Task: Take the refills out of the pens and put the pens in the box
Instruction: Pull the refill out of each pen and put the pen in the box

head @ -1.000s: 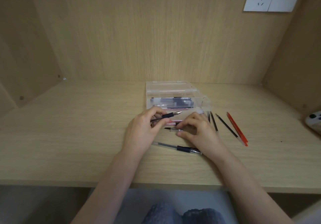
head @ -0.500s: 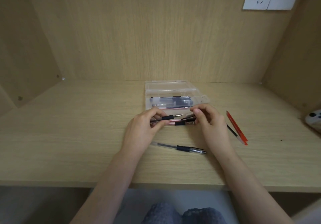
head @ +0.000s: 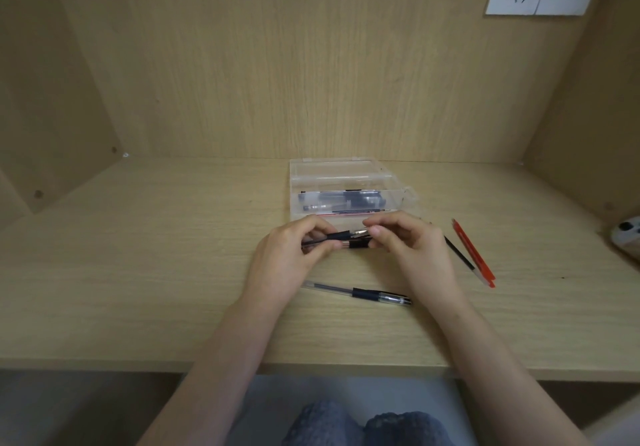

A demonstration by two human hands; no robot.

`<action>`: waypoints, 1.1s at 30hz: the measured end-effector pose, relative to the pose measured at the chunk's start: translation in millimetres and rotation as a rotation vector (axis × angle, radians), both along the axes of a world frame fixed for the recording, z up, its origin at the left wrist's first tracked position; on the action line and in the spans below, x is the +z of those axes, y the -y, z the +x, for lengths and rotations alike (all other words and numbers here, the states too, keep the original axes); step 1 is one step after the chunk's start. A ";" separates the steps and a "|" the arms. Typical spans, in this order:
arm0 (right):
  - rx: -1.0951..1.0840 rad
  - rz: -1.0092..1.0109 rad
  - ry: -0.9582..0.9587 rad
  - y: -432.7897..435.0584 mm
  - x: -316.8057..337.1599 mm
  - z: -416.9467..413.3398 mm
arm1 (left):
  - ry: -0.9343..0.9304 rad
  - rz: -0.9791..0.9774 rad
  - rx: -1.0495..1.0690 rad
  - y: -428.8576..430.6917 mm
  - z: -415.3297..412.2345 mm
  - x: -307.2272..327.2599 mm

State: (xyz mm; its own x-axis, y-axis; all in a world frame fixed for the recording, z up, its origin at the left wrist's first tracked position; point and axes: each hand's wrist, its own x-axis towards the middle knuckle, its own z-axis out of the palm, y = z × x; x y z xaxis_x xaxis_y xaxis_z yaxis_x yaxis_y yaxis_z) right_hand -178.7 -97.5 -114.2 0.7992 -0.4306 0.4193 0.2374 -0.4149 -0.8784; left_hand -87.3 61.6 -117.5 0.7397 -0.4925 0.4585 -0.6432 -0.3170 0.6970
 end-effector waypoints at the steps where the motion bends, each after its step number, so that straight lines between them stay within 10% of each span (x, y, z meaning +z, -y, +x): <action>1: 0.021 -0.001 -0.009 -0.2 -0.4 0.3 | -0.008 -0.005 -0.002 0.1 0.2 -0.3; 33: -0.016 0.101 -0.035 2.4 -11.3 14.2 | 0.026 0.159 0.039 52.6 73.4 54.5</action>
State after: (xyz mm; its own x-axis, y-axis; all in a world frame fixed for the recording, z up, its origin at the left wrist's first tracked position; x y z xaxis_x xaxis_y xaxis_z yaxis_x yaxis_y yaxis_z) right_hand -164.4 -99.9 -125.5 0.8056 -0.4818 0.3447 0.1995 -0.3272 -0.9236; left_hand -13.9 9.0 -63.0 0.7486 -0.5317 0.3961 -0.6453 -0.4471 0.6194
